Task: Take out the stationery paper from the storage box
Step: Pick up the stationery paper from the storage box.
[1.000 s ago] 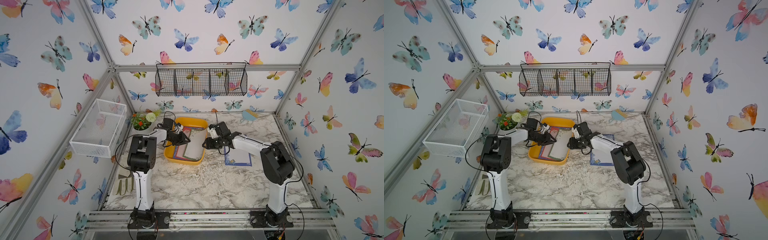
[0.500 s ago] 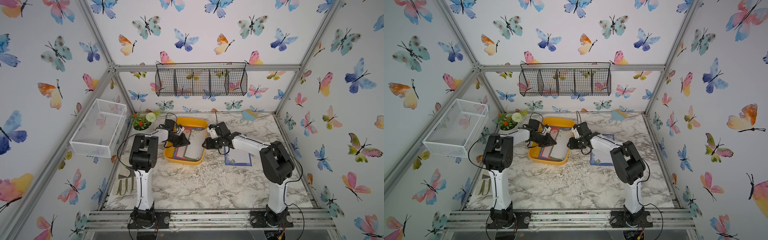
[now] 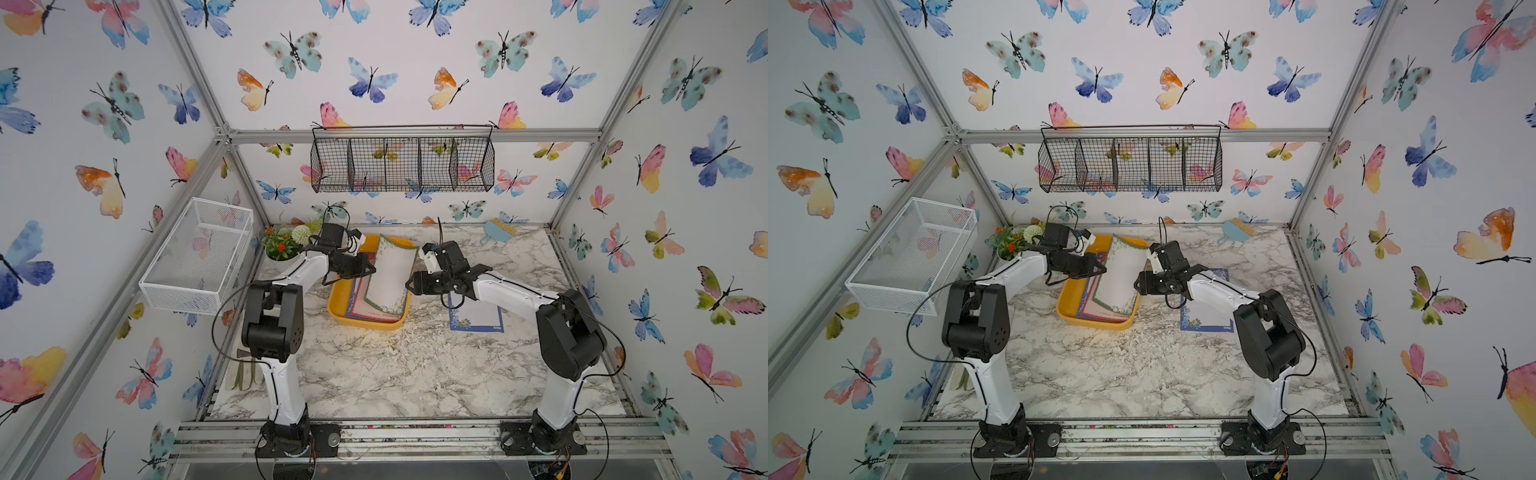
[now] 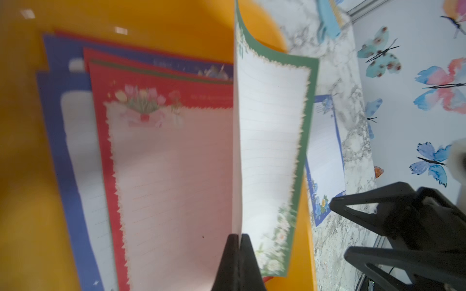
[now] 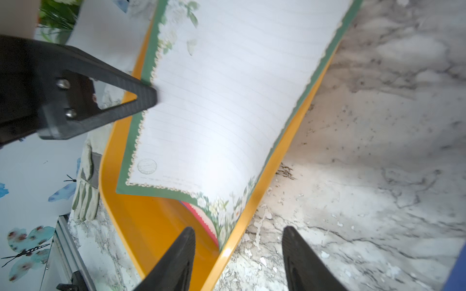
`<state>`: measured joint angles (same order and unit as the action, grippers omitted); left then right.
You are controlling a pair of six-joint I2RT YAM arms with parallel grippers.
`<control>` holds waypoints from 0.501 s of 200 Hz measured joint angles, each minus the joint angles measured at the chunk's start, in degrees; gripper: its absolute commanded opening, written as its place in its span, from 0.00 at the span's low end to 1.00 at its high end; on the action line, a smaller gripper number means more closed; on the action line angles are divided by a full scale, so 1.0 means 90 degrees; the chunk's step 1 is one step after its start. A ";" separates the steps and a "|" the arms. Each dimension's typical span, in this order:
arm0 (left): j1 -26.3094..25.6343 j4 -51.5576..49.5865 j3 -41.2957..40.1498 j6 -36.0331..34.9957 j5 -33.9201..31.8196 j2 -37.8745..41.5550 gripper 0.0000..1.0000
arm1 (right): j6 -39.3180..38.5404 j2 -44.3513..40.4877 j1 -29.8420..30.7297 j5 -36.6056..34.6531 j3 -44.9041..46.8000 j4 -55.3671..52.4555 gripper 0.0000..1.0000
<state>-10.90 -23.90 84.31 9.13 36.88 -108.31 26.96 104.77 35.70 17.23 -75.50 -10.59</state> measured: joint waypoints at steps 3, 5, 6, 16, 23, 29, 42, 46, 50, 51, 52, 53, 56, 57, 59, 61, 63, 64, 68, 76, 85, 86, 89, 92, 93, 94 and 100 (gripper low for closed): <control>0.0000 0.0010 0.0000 -0.0046 -0.0022 0.0199 0.00 | -0.0007 -0.0075 0.0000 -0.0032 0.0015 0.0032 0.61; 0.0000 0.0010 0.0000 -0.0061 -0.0024 0.0289 0.00 | -0.0022 -0.0119 0.0000 -0.0032 0.0022 0.0046 0.61; 0.0000 0.0010 0.0000 -0.0061 -0.0024 0.0289 0.00 | -0.0024 -0.0136 0.0000 -0.0034 0.0024 0.0051 0.61; 0.0000 0.0024 0.0002 -0.0175 -0.0068 0.0746 0.00 | -0.0083 -0.0403 0.0000 -0.0095 0.0073 0.0148 0.62; -0.0010 0.0041 0.0005 -0.0277 -0.0104 0.1105 0.00 | -0.0131 -0.0600 0.0000 -0.0117 0.0134 0.0260 0.63; -0.0017 0.0046 0.0017 -0.0359 -0.0131 0.1343 0.00 | -0.0185 -0.0777 0.0000 -0.0138 0.0199 0.0340 0.64; -0.0058 0.0053 0.0070 -0.0546 -0.0185 0.1853 0.00 | -0.0321 -0.1200 0.0000 -0.0189 0.0418 0.0580 0.66; -0.0078 0.0051 0.0092 -0.0600 -0.0204 0.1977 0.00 | -0.0372 -0.1333 0.0000 -0.0199 0.0495 0.0653 0.66; -0.0102 0.0046 0.0126 -0.0695 -0.0228 0.2127 0.00 | -0.0423 -0.1474 0.0000 -0.0233 0.0585 0.0733 0.67; -0.0109 0.0049 0.0138 -0.0714 -0.0233 0.2166 0.00 | -0.0442 -0.1518 0.0000 -0.0231 0.0614 0.0763 0.67; -0.0109 0.0049 0.0138 -0.0714 -0.0233 0.2166 0.00 | -0.0449 -0.1542 0.0000 -0.0231 0.0627 0.0772 0.68; -0.0121 0.0053 0.0151 -0.0731 -0.0236 0.2220 0.00 | -0.0464 -0.1593 0.0000 -0.0238 0.0656 0.0797 0.68; -0.0138 0.0056 0.0172 -0.0775 -0.0236 0.2310 0.00 | -0.0483 -0.1690 0.0000 -0.0262 0.0716 0.0848 0.69; -0.0153 0.0066 0.0185 -0.0828 -0.0243 0.2378 0.00 | -0.0508 -0.1734 0.0000 -0.0262 0.0748 0.0886 0.69; -0.0168 0.0068 0.0194 -0.0848 -0.0243 0.2433 0.00 | -0.0532 -0.1804 0.0000 -0.0260 0.0794 0.0930 0.69; -0.0185 0.0078 0.0214 -0.0889 -0.0236 0.2509 0.00 | -0.0566 -0.1887 0.0000 -0.0270 0.0845 0.0988 0.70; -0.0197 0.0095 0.0223 -0.0920 -0.0236 0.2589 0.00 | -0.0588 -0.1955 0.0000 -0.0282 0.0894 0.1037 0.70; -0.0209 0.0104 0.0228 -0.0952 -0.0236 0.2635 0.00 | -0.0614 -0.2001 0.0002 -0.0282 0.0930 0.1071 0.70; -0.0236 0.0148 0.0238 -0.1018 -0.0219 0.2803 0.00 | -0.0658 -0.2152 0.0000 -0.0282 0.1020 0.1156 0.71; -0.0277 0.0250 0.0236 -0.1139 -0.0172 0.3084 0.00 | -0.0804 -0.2465 0.0002 -0.0291 0.1236 0.1387 0.73; -0.0321 0.0415 0.0202 -0.1260 -0.0070 0.3434 0.00 | -0.0959 -0.2776 0.0002 -0.0262 0.1440 0.1644 0.76; -0.0323 0.0440 0.0199 -0.1268 -0.0058 0.3466 0.00 | -0.0971 -0.2827 0.0002 -0.0250 0.1469 0.1685 0.77; -0.0340 0.0532 0.0172 -0.1294 -0.0002 0.3623 0.00 | -0.1030 -0.2943 0.0002 -0.0243 0.1545 0.1770 0.78; -0.0347 0.0619 0.0141 -0.1324 0.0051 0.3752 0.00 | -0.1081 -0.3033 0.0002 -0.0221 0.1596 0.1831 0.79; -0.0347 0.0619 0.0141 -0.1324 0.0051 0.3752 0.00 | -0.1093 -0.3087 0.0002 -0.0204 0.1625 0.1870 0.79; -0.0350 0.0656 0.0131 -0.1326 0.0080 0.3803 0.00 | -0.1107 -0.3111 0.0000 -0.0199 0.1642 0.1892 0.80; -0.0364 0.0823 0.0066 -0.1348 0.0197 0.4051 0.00 | -0.1212 -0.3308 0.0002 -0.0141 0.1761 0.2069 0.82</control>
<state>-14.17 -16.49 84.90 -3.01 38.65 -71.85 16.05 75.00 35.73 15.97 -59.66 8.03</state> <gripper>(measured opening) 0.047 0.782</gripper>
